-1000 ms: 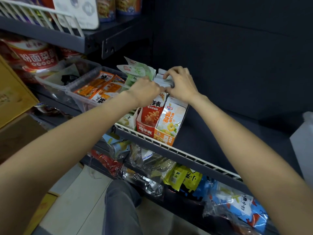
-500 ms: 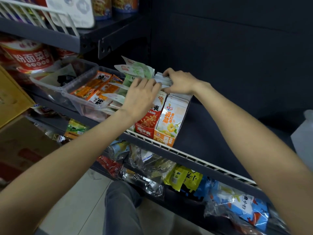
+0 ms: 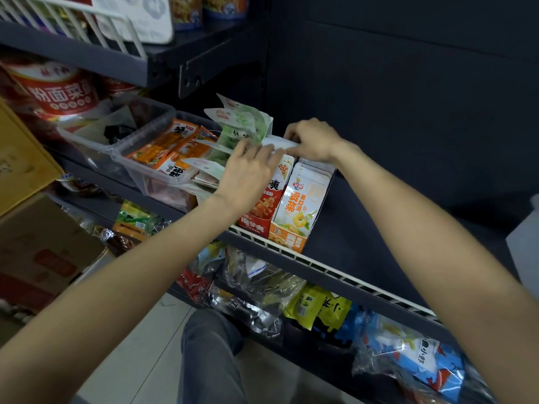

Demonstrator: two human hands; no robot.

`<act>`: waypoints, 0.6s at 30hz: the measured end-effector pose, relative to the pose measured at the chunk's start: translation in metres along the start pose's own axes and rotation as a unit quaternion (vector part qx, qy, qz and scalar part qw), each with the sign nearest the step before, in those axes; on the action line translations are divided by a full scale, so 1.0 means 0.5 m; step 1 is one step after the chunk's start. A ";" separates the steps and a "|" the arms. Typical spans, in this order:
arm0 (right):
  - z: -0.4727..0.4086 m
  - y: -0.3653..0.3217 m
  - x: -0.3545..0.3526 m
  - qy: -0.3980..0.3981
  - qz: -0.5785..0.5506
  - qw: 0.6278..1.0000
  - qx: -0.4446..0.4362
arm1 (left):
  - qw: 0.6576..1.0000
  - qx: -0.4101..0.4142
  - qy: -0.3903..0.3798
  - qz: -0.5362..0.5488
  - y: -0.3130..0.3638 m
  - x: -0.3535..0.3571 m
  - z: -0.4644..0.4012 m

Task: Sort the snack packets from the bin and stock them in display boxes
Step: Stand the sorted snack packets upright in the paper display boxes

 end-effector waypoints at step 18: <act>0.001 0.025 -0.014 -0.024 -0.070 0.996 0.041 | 0.998 -0.015 -0.065 -0.018 -0.011 -0.003 0.035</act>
Point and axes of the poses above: each hand's wrist, its own z-axis away from the middle knuckle, its own x-axis out of the palm, y = z × x, the point moved 10 cm from there along -z, towards the middle knuckle, and after that the axes turned 5 degrees about x, right-handed, at the moved point
